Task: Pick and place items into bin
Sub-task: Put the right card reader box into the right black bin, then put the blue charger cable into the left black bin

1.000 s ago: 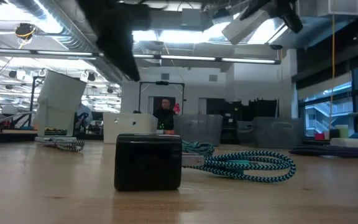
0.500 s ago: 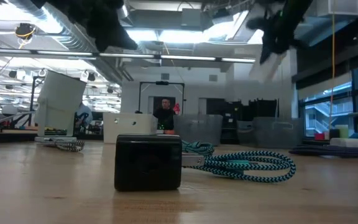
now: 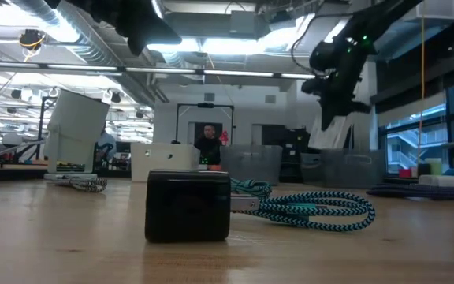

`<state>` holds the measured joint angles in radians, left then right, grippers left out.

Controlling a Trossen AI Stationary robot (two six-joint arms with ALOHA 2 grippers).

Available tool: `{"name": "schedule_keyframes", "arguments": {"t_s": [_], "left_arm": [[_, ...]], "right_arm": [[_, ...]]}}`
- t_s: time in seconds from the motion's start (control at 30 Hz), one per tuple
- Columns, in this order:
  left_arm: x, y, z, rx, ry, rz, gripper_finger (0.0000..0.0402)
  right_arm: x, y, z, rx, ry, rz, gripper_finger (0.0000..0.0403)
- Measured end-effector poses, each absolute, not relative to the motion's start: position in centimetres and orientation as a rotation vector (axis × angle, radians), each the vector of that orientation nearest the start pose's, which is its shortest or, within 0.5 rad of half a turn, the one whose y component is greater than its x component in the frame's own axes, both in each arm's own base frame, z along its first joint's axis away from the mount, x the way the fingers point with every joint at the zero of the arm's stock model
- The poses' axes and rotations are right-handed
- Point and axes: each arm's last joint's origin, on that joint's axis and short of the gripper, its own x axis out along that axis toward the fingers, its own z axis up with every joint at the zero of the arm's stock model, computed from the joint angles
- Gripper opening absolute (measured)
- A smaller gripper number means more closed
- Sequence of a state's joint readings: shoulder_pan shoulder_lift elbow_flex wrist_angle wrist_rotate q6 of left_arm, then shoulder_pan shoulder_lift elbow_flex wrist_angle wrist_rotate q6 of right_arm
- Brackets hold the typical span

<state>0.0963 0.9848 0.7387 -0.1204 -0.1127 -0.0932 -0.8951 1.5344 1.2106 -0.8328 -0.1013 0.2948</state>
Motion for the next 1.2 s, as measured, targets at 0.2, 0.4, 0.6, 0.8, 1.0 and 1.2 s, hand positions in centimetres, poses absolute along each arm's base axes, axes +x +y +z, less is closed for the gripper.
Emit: {"name": "schedule_keyframes", "arguments": {"t_s": [0.2, 0.4, 0.6, 0.8, 1.0, 1.2], "left_arm": [[21.5, 2.5, 28.7, -0.109, 0.353, 0.248, 0.0002], [21.5, 2.6, 28.7, -0.100, 0.351, 0.296, 0.0002], [21.4, 2.6, 28.7, -0.097, 0.350, 0.314, 0.0002], [21.4, 2.6, 28.7, -0.097, 0.352, 0.314, 0.0002], [21.4, 2.6, 28.7, -0.096, 0.353, 0.314, 0.0002], [21.4, 2.6, 28.7, -0.098, 0.352, 0.314, 0.0002]], "right_arm": [[19.5, -23.8, 23.9, 0.856, 0.980, -0.863, 0.0044], [19.3, -23.6, 22.8, 0.862, 0.994, -0.863, 0.0085], [19.2, -23.5, 22.3, 0.865, 0.999, -0.864, 0.0114], [19.1, -23.5, 22.3, 0.843, 1.016, -0.887, 0.0125], [18.5, -23.2, 22.2, 0.781, 1.101, -0.949, 0.0126], [17.4, -22.7, 24.6, 0.737, 1.011, -0.977, 0.0127]]}}
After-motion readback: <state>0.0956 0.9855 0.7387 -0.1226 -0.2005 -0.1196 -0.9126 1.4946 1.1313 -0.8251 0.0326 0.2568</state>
